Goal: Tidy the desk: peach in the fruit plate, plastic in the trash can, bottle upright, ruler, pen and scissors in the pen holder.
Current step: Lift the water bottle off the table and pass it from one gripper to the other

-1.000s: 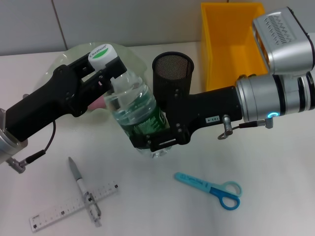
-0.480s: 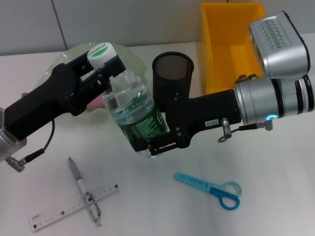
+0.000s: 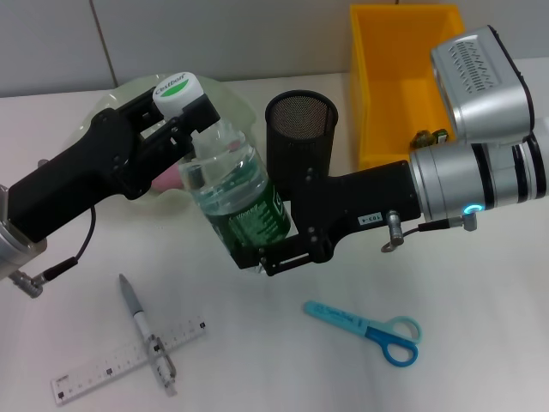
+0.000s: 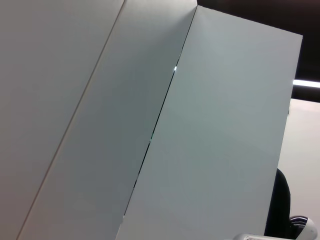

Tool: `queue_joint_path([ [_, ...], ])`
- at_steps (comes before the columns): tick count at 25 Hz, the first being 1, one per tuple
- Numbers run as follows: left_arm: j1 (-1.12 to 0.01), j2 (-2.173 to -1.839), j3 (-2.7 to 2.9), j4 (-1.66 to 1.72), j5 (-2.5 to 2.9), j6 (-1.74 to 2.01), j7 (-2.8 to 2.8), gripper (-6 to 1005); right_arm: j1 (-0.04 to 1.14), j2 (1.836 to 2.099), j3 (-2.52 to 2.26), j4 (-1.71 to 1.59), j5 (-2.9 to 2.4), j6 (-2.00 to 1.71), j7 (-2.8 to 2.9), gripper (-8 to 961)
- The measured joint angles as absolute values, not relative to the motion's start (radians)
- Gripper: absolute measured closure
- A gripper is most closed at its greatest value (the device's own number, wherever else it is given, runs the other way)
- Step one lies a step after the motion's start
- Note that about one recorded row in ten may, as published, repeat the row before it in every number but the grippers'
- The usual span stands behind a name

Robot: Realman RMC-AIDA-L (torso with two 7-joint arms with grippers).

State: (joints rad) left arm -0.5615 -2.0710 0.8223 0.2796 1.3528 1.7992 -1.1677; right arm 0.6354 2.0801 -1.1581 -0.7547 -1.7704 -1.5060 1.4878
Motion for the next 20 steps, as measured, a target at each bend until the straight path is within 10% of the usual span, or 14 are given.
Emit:
queue_joint_path([
  [20,-0.561,-2.069,0.822,0.286,1.349,1.803,-1.18,554,0.633,2.08,-1.183,-0.748,-1.787,-1.479,1.491,187],
])
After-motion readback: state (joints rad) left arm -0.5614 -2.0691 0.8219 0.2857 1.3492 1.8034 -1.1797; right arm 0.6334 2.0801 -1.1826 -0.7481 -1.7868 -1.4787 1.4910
